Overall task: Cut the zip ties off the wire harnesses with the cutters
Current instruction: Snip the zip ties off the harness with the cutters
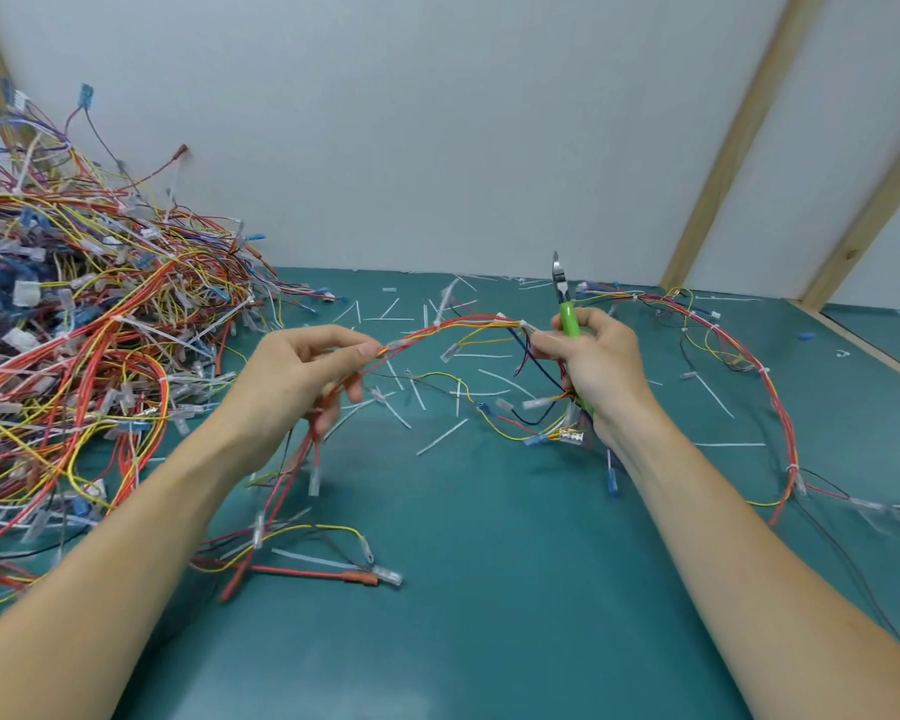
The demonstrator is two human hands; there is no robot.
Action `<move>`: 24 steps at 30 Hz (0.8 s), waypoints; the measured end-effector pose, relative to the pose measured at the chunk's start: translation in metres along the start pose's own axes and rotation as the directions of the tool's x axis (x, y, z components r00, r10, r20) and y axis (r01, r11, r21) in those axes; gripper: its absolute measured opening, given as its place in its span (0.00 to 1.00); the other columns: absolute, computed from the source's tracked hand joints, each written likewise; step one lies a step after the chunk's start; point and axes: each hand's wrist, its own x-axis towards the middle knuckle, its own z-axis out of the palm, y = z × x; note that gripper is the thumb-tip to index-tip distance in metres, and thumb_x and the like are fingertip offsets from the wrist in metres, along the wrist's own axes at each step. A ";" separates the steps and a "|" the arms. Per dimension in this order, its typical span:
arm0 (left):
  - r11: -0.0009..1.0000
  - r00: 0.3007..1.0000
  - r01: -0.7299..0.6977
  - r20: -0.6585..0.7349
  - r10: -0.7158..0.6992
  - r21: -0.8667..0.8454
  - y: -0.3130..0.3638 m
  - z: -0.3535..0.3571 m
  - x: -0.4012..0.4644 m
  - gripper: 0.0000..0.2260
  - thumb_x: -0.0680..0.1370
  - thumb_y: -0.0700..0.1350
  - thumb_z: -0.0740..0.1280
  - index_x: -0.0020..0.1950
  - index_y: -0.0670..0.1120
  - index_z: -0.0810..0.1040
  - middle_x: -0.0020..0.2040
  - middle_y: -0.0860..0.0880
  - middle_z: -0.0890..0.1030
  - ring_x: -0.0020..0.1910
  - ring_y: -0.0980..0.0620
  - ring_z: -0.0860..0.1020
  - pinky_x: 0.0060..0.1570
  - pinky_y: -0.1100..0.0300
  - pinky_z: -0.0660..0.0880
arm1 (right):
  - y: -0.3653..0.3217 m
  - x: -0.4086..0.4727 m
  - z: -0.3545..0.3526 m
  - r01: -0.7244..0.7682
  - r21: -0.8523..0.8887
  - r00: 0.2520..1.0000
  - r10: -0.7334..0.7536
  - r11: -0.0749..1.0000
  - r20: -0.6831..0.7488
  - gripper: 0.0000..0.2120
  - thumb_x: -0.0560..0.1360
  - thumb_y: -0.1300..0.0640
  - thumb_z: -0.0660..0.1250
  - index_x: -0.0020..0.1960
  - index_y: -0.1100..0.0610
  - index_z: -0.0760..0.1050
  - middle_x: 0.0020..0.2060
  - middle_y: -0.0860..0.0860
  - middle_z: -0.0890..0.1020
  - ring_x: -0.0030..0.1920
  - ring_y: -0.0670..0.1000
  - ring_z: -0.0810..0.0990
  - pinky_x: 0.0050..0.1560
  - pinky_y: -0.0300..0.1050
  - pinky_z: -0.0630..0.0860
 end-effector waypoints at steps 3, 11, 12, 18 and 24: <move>0.941 0.964 0.048 -0.261 0.043 0.336 -0.011 -0.006 0.005 0.05 0.77 0.46 0.72 0.51 0.46 0.83 0.37 0.53 0.85 0.29 0.51 0.79 0.35 0.58 0.76 | 0.001 -0.003 0.002 -0.012 -0.079 0.999 0.015 0.997 0.033 0.12 0.72 0.66 0.76 0.46 0.56 0.74 0.35 0.54 0.84 0.31 0.47 0.82 0.28 0.31 0.70; 0.408 0.487 -0.549 -0.117 0.866 0.729 0.016 0.032 -0.026 0.13 0.72 0.32 0.61 0.52 0.42 0.79 0.47 0.47 0.78 0.48 0.44 0.75 0.49 0.49 0.71 | 0.006 -0.014 0.019 0.001 -0.270 0.994 0.029 0.963 0.108 0.11 0.70 0.62 0.77 0.46 0.53 0.76 0.32 0.51 0.86 0.41 0.57 0.88 0.50 0.50 0.79; 0.382 0.498 -0.619 -0.034 0.866 0.686 0.016 0.040 -0.030 0.11 0.74 0.32 0.61 0.50 0.42 0.79 0.45 0.47 0.79 0.45 0.45 0.76 0.47 0.51 0.72 | 0.005 -0.016 0.020 -0.004 -0.270 0.992 0.039 0.963 0.123 0.11 0.70 0.62 0.76 0.47 0.53 0.76 0.32 0.51 0.86 0.41 0.57 0.88 0.48 0.49 0.79; 0.512 0.794 -0.488 0.115 0.597 0.707 0.001 0.059 -0.026 0.16 0.77 0.34 0.67 0.65 0.41 0.76 0.61 0.47 0.79 0.63 0.46 0.76 0.69 0.56 0.68 | -0.009 -0.031 0.026 -0.083 -0.162 0.933 0.134 0.983 0.333 0.12 0.72 0.64 0.76 0.48 0.54 0.75 0.35 0.50 0.86 0.34 0.48 0.85 0.28 0.38 0.65; 0.544 0.850 -0.409 0.090 0.518 0.733 -0.005 0.049 -0.018 0.07 0.82 0.46 0.66 0.48 0.45 0.81 0.43 0.51 0.81 0.47 0.47 0.79 0.79 0.45 0.54 | -0.016 -0.045 0.028 -0.078 -0.161 0.818 0.155 0.984 0.554 0.12 0.74 0.62 0.75 0.51 0.55 0.75 0.34 0.52 0.85 0.29 0.43 0.79 0.28 0.38 0.67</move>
